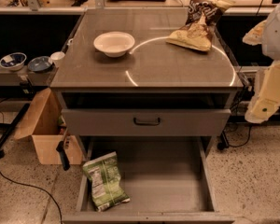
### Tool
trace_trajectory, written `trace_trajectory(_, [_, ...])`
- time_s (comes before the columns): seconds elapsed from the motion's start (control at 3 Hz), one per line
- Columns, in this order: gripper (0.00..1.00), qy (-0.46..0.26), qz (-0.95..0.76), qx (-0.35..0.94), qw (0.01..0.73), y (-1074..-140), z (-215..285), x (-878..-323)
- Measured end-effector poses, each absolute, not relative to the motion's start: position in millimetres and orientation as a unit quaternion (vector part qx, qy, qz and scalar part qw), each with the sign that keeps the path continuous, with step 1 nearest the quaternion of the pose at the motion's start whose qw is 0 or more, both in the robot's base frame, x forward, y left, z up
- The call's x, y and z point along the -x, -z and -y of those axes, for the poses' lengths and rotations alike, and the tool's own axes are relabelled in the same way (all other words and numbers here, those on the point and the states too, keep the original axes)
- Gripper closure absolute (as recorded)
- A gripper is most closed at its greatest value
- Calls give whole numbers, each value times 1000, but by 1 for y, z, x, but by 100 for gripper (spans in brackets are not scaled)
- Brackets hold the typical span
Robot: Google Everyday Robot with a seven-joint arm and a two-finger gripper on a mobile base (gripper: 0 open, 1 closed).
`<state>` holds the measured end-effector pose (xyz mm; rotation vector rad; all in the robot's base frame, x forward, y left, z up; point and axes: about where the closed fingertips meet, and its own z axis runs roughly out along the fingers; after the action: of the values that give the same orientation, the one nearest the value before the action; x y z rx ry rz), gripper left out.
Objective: Pick green jalapeno chip bag from middle drawer and place on counter
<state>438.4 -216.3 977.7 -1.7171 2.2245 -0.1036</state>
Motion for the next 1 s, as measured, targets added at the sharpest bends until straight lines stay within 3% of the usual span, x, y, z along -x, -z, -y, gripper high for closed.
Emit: trace_trajectory(1.0, [0, 0, -778, 602, 181, -928, 210, -452])
